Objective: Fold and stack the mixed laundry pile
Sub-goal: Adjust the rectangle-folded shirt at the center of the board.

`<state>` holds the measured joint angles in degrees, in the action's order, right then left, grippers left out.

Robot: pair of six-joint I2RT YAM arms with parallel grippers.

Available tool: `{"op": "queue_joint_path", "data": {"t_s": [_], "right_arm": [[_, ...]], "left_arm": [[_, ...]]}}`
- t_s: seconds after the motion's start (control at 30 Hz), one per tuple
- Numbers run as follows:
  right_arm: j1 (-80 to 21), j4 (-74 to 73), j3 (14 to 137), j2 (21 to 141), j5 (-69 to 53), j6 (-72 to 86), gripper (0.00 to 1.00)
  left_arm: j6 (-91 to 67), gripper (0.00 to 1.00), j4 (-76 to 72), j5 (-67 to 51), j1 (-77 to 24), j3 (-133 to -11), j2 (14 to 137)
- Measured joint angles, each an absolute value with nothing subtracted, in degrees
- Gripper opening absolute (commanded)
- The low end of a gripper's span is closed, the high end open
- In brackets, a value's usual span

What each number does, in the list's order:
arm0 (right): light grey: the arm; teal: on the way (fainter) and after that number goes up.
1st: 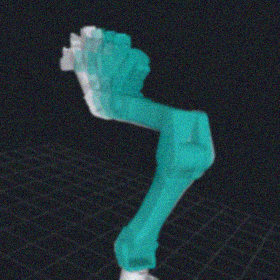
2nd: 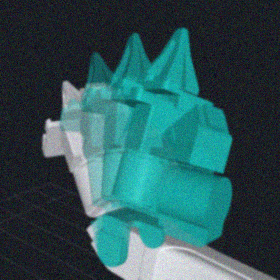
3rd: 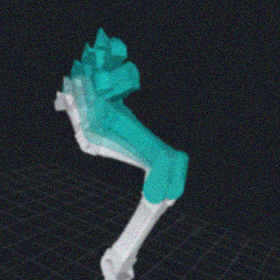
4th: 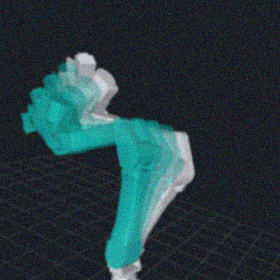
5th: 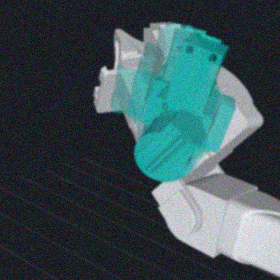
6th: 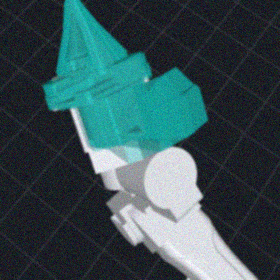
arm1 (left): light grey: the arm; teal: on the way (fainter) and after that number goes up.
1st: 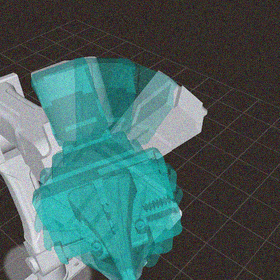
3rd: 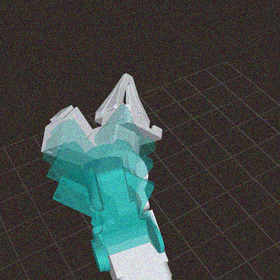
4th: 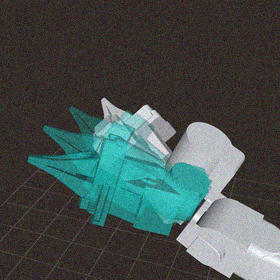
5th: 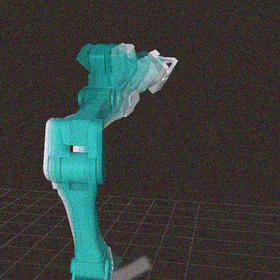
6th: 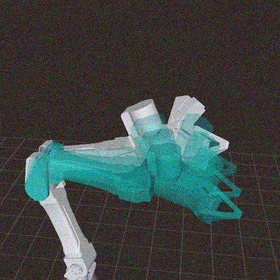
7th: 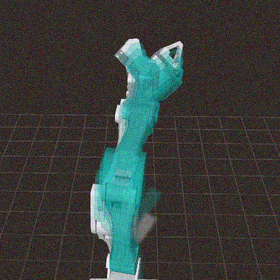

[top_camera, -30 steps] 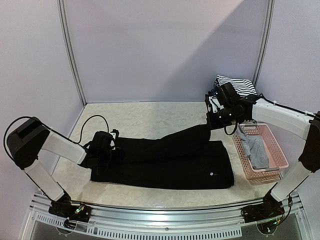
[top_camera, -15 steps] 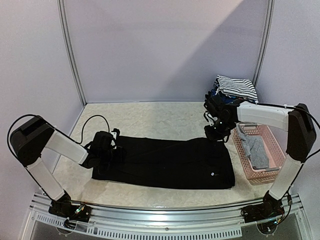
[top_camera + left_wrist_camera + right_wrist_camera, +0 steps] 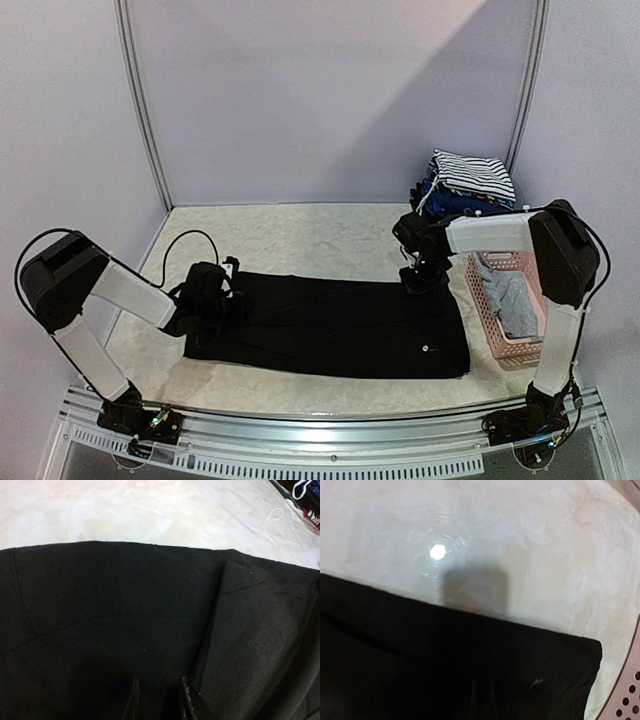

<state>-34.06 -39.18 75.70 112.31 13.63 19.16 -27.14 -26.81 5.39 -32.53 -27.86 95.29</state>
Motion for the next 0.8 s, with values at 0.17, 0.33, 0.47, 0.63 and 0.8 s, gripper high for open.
{"op": "queue_joint_path", "data": {"t_s": [0.17,0.33,0.47,0.63,0.8], "right_arm": [[-33.87,-38.06,76.79,114.52,16.38,19.94,0.26],[-33.65,-37.21,76.79,114.26,18.13,20.45,0.42],[-33.78,-35.07,75.66,110.65,18.06,20.73,0.50],[-35.16,-29.52,70.32,99.29,17.45,20.71,0.55],[-37.52,-22.26,63.64,90.61,11.22,19.99,0.51]], "left_arm": [[-27.29,0.29,-26.22,5.41,-32.53,-27.73,94.70],[-27.29,0.29,-23.75,5.87,-32.53,-26.24,90.15],[-26.98,0.29,-21.45,7.07,-32.60,-26.17,85.03],[-25.85,0.30,-19.51,9.10,-33.61,-25.96,79.05],[-23.59,0.30,-18.68,10.13,-36.95,-25.87,76.23]]}}
